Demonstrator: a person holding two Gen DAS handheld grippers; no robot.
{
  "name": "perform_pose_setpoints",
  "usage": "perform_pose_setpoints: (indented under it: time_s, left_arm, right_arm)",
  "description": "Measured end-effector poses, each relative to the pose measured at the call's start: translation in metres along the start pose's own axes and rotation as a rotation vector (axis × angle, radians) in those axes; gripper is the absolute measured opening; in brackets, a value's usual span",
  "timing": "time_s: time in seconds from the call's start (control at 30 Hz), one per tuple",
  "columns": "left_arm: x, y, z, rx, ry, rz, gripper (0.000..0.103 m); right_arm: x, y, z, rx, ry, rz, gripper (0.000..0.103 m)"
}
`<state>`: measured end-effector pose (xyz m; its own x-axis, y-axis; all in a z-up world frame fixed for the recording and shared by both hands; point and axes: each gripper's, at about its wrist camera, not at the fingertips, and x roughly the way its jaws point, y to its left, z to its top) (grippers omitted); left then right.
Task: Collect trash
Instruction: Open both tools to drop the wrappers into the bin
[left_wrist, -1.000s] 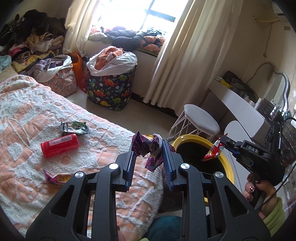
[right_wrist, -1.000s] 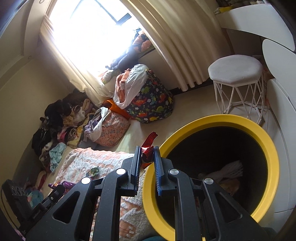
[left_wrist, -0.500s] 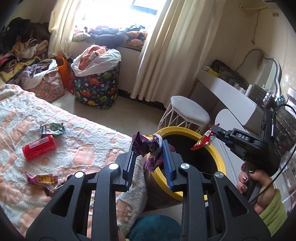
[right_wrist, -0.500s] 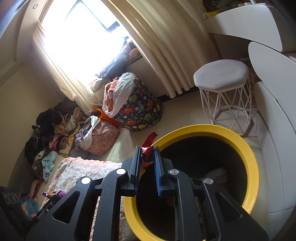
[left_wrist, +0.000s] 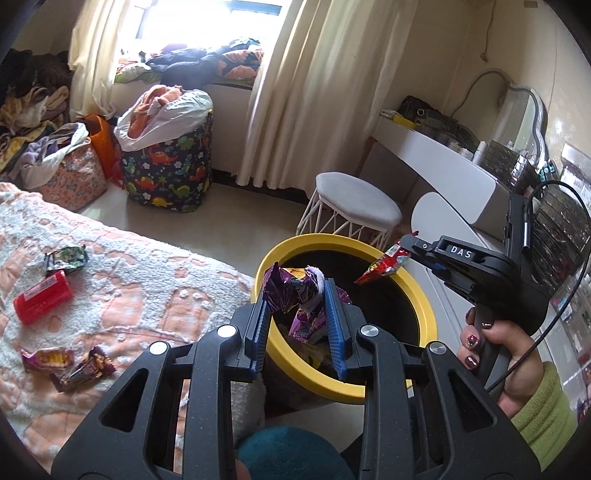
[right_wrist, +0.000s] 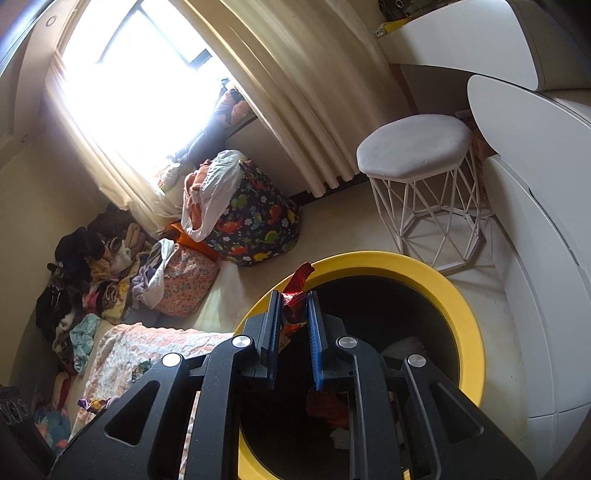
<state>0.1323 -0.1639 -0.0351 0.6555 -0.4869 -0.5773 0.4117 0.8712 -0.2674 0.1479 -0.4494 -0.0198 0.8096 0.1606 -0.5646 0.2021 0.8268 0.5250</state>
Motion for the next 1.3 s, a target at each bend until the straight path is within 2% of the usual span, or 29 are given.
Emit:
perform_pose_setpoints:
  time_s: [0.6,1.07,1.2,1.3]
  left_arm:
    - [0.037,-0.026,-0.013,0.068,0.077,-0.038,0.021]
    - [0.082,-0.030,-0.020,0.049,0.182,-0.072,0.022]
    - [0.091,-0.032,-0.023,0.057,0.203,-0.088,0.025]
    - [0.094,-0.033,-0.025,0.054,0.212,-0.091,0.031]
  right_arm:
    - [0.002,-0.021,0.005,0.023,-0.015,-0.063,0.014]
    - [0.011,-0.029,0.002,0.019,0.004,-0.099,0.014]
    - [0.017,-0.031,0.000,0.035,0.026,-0.105,0.017]
    - [0.019,-0.035,-0.001,0.049,0.035,-0.110,0.032]
